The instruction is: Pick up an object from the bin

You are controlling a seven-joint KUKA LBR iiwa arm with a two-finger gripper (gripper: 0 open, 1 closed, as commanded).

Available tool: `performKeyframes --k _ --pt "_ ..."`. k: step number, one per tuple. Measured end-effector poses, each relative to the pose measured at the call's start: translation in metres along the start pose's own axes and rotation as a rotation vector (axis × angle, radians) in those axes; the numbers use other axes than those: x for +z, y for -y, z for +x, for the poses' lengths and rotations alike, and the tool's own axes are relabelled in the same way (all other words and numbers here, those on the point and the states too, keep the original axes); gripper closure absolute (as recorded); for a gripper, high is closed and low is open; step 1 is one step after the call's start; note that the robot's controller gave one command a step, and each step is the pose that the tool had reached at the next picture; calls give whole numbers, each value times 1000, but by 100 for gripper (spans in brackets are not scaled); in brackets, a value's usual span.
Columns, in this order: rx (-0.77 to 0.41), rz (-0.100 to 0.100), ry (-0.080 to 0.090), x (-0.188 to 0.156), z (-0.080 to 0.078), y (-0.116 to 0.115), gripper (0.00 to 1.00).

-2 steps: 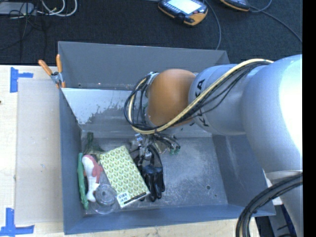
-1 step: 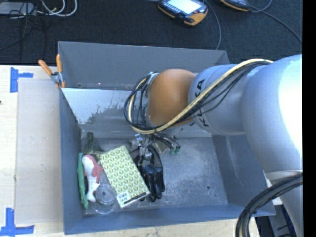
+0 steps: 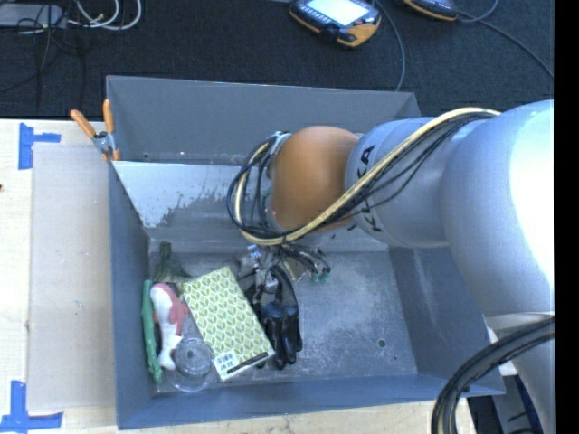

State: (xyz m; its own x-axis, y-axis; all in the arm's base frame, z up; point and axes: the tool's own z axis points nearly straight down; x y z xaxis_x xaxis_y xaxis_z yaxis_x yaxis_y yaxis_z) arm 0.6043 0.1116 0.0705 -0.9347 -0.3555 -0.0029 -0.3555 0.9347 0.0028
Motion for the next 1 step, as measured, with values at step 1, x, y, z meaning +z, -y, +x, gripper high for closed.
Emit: performKeyframes --k 1 --pt "1 0 0 0 0 0 100"
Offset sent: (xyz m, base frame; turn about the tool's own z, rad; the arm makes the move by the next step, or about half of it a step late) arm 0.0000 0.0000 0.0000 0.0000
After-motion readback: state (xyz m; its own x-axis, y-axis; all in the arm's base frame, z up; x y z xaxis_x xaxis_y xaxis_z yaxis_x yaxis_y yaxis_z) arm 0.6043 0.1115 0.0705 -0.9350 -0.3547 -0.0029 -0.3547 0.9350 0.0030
